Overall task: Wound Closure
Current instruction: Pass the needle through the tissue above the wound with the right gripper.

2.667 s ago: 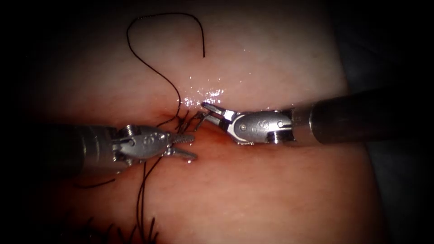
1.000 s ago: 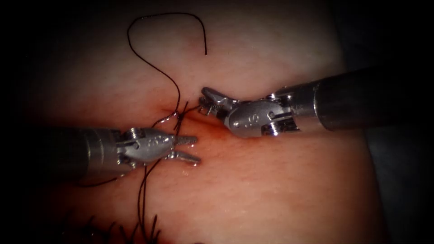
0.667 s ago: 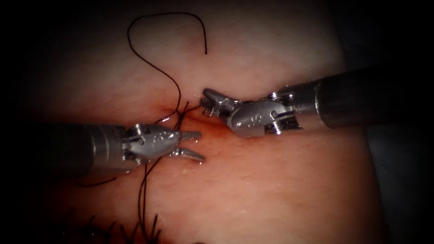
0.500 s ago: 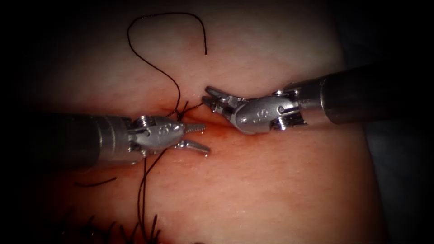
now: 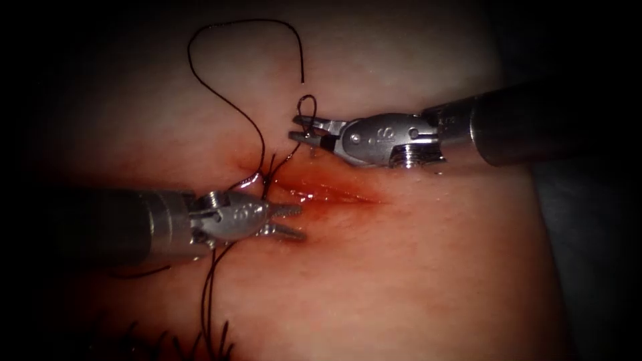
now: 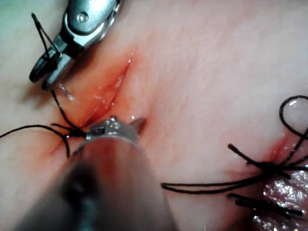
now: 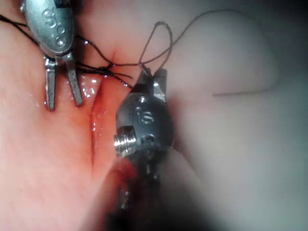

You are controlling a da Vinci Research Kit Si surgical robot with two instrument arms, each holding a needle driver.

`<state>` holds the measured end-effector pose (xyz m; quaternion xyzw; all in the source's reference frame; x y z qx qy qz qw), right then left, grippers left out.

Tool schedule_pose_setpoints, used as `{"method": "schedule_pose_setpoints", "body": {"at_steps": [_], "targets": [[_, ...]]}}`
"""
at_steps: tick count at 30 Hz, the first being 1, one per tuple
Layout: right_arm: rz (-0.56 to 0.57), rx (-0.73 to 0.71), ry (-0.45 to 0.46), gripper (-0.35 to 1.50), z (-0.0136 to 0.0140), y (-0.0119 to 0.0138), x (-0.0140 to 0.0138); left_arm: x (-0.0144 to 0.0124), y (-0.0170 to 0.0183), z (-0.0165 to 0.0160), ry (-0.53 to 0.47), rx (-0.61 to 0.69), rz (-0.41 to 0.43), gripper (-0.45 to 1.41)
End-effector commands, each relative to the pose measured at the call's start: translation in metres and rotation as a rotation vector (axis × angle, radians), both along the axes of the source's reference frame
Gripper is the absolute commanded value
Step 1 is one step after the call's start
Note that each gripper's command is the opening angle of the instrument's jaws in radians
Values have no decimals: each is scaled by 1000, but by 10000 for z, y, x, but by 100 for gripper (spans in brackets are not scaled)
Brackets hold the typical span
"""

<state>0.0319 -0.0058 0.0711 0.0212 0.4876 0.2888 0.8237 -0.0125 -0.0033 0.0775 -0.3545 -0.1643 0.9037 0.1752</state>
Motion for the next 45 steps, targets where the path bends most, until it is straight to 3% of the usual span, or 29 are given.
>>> {"method": "schedule_pose_setpoints", "body": {"at_steps": [1, 5, 11, 25, 34, 45], "targets": [[37, 51, 19, -35, 8, -1, 5, -6, 0, 8, 0, -1, 0, 7], [132, 152, 34, -35, 10, 2, 0, -6, -1, 17, 1, 0, 0, 9], [188, 273, 84, -35, 14, 6, -2, -6, -3, 20, 6, 6, 3, 9], [327, 752, 359, -35, 35, 7, 1, 0, -5, 20, 3, 6, 9, 9], [344, 963, 340, -35, 42, -6, 4, 6, -4, 20, 0, 7, 13, 9], [363, 1096, 376, -35, 40, -9, 5, 8, -2, 24, 0, 11, 9, 9]]}}
